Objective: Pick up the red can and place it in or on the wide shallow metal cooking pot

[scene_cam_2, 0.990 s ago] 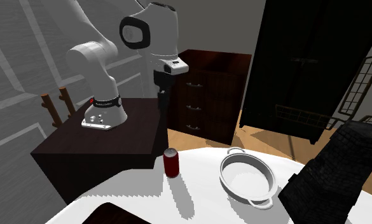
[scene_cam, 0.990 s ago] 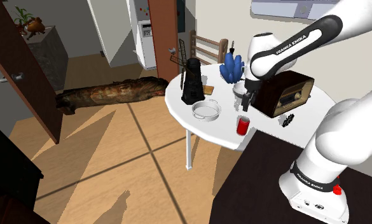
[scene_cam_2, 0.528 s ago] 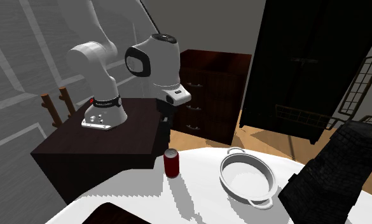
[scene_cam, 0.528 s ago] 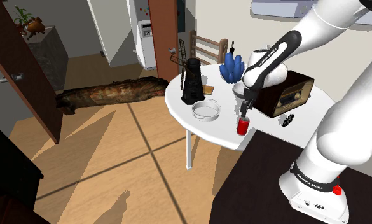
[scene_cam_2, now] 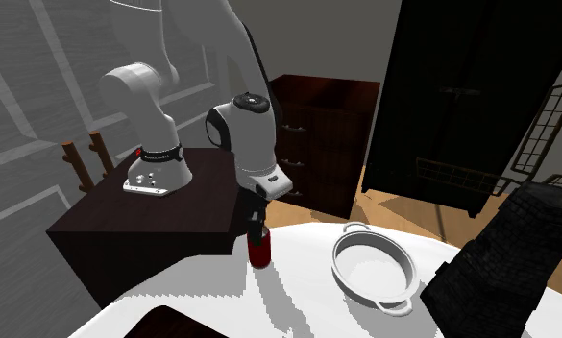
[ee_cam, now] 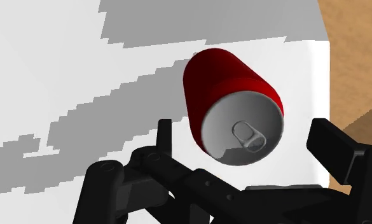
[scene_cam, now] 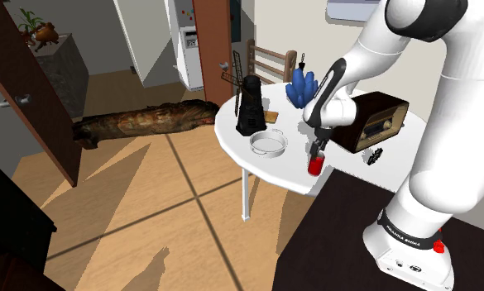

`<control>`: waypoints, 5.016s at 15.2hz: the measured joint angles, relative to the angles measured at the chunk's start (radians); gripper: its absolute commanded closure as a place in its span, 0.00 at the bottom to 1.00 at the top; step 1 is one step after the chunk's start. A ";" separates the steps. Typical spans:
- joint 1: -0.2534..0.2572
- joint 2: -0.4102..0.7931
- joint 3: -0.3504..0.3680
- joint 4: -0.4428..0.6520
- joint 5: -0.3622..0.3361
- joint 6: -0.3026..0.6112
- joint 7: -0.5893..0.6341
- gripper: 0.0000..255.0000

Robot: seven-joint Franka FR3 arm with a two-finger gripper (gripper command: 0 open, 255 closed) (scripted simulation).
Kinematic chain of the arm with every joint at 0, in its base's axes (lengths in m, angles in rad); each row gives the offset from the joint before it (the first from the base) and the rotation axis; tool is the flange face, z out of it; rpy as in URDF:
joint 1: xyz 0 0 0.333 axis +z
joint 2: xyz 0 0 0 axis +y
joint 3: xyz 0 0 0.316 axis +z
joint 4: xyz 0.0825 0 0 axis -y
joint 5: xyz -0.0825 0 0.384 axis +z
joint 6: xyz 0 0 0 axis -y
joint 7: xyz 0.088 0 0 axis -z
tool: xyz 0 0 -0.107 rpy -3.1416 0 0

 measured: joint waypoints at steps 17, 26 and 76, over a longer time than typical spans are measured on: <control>-0.071 0.098 0.092 0.026 0.122 0.071 -0.092 1.00; -0.033 0.049 0.042 0.010 0.066 0.034 -0.053 1.00; 0.023 0.488 0.072 1.083 0.009 -0.617 0.267 1.00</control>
